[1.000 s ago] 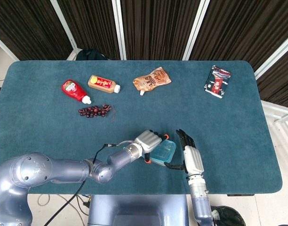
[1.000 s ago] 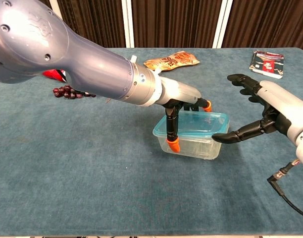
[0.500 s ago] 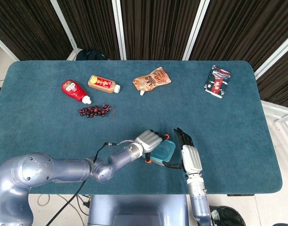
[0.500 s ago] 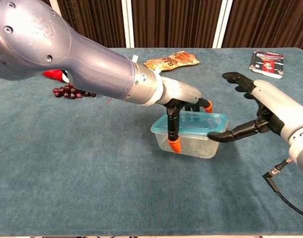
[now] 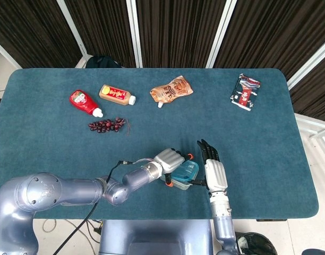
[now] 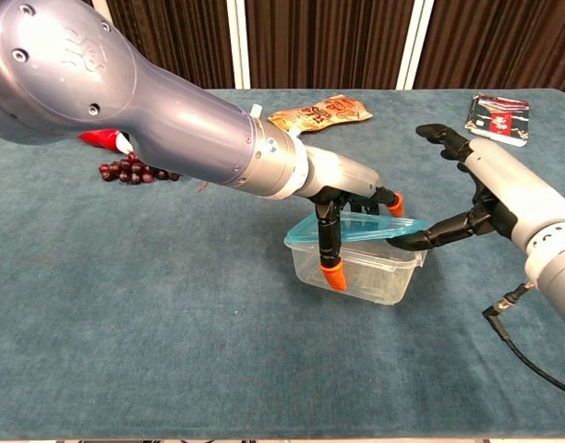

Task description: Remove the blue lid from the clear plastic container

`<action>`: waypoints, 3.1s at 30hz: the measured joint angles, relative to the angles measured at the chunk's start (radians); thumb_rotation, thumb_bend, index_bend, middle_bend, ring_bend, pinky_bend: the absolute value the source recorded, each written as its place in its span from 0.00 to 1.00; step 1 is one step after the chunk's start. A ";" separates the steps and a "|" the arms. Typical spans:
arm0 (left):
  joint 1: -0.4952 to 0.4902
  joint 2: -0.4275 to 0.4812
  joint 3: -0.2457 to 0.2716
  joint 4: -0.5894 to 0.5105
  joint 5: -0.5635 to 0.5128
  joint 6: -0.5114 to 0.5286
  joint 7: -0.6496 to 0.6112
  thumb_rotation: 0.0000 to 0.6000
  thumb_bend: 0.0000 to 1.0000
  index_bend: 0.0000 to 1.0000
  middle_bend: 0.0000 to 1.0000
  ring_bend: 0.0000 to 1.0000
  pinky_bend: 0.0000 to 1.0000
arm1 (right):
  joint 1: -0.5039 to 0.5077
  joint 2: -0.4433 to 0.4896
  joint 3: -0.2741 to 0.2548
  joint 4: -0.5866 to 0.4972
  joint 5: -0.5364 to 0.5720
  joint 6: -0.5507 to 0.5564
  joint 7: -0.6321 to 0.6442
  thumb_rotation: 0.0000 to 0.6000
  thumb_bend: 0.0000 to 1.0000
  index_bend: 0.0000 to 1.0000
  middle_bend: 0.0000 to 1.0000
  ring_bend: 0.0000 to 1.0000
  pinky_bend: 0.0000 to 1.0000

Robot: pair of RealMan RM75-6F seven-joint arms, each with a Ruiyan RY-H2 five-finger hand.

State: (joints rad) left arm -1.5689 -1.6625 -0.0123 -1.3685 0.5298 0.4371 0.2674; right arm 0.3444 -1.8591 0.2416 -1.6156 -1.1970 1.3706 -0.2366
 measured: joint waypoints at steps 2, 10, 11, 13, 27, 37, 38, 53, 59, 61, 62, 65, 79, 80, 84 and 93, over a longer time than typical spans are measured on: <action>-0.001 -0.002 0.002 0.002 0.002 0.002 -0.005 1.00 0.05 0.02 0.16 0.14 0.29 | 0.000 0.003 0.002 0.000 0.001 -0.001 0.002 1.00 0.17 0.00 0.00 0.00 0.00; -0.001 -0.007 0.003 0.004 0.015 0.032 -0.012 1.00 0.00 0.00 0.01 0.03 0.20 | -0.002 0.009 0.001 0.000 -0.016 0.004 0.019 1.00 0.17 0.18 0.08 0.00 0.00; 0.001 -0.007 0.002 0.003 0.017 0.043 -0.011 1.00 0.00 0.00 0.00 0.01 0.17 | -0.002 0.009 0.000 0.001 -0.019 0.005 0.025 1.00 0.18 0.24 0.11 0.00 0.00; 0.005 -0.007 0.003 -0.001 0.020 0.060 -0.010 1.00 0.00 0.00 0.00 0.00 0.13 | -0.005 0.009 -0.002 0.004 -0.024 0.008 0.039 1.00 0.23 0.33 0.14 0.00 0.00; 0.035 0.019 -0.002 -0.050 0.042 0.125 0.002 1.00 0.00 0.00 0.00 0.00 0.08 | -0.012 0.002 -0.003 -0.009 -0.011 0.011 0.033 1.00 0.58 0.57 0.15 0.00 0.00; 0.059 0.056 -0.003 -0.103 0.065 0.139 0.004 1.00 0.00 0.00 0.00 0.00 0.08 | -0.021 0.006 -0.012 -0.023 -0.006 0.019 0.013 1.00 0.65 0.63 0.15 0.00 0.00; 0.062 0.062 -0.003 -0.108 0.068 0.142 0.004 1.00 0.00 0.00 0.00 0.00 0.08 | -0.022 0.007 -0.014 -0.024 -0.007 0.020 0.013 1.00 0.66 0.64 0.15 0.00 0.00; 0.135 0.193 -0.036 -0.224 0.141 0.224 -0.015 1.00 0.00 0.00 0.00 0.00 0.08 | -0.025 -0.001 0.043 -0.085 0.066 0.022 0.016 1.00 0.67 0.71 0.16 0.00 0.00; 0.179 0.248 -0.049 -0.261 0.175 0.251 -0.034 1.00 0.00 0.00 0.00 0.00 0.08 | -0.002 -0.006 0.121 -0.093 0.116 0.020 -0.007 1.00 0.67 0.71 0.16 0.00 0.00; 0.191 0.263 -0.053 -0.268 0.188 0.255 -0.039 1.00 0.00 0.00 0.00 0.00 0.08 | 0.009 -0.003 0.149 -0.090 0.130 0.018 -0.015 1.00 0.67 0.71 0.16 0.00 0.00; 0.198 0.272 -0.056 -0.272 0.195 0.256 -0.043 1.00 0.00 0.00 0.00 0.00 0.08 | 0.014 -0.001 0.159 -0.089 0.136 0.018 -0.018 1.00 0.67 0.71 0.16 0.00 0.00; 0.213 0.286 -0.065 -0.275 0.206 0.256 -0.055 1.00 0.00 0.00 0.00 0.00 0.08 | 0.029 0.009 0.182 -0.083 0.150 0.017 -0.028 1.00 0.67 0.72 0.16 0.00 0.00; 0.284 0.363 -0.100 -0.340 0.252 0.291 -0.090 1.00 0.00 0.00 0.00 0.00 0.08 | 0.090 0.059 0.244 0.004 0.241 -0.025 -0.122 1.00 0.58 0.28 0.05 0.00 0.00; 0.292 0.374 -0.101 -0.350 0.259 0.298 -0.090 1.00 0.00 0.00 0.00 0.00 0.08 | 0.096 0.066 0.246 0.009 0.254 -0.035 -0.140 1.00 0.51 0.11 0.01 0.00 0.00; 0.318 0.410 -0.099 -0.386 0.277 0.318 -0.088 1.00 0.00 0.00 0.00 0.00 0.08 | 0.131 0.108 0.270 0.030 0.336 -0.072 -0.250 1.00 0.39 0.00 0.00 0.00 0.00; 0.375 0.487 -0.094 -0.478 0.303 0.371 -0.075 1.00 0.00 0.00 0.00 0.00 0.08 | 0.215 0.212 0.364 0.074 0.440 -0.066 -0.369 1.00 0.33 0.00 0.00 0.00 0.00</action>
State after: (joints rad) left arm -1.1936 -1.1760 -0.1062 -1.8466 0.8328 0.8083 0.1928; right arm 0.5589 -1.6475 0.6056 -1.5412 -0.7567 1.3043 -0.6054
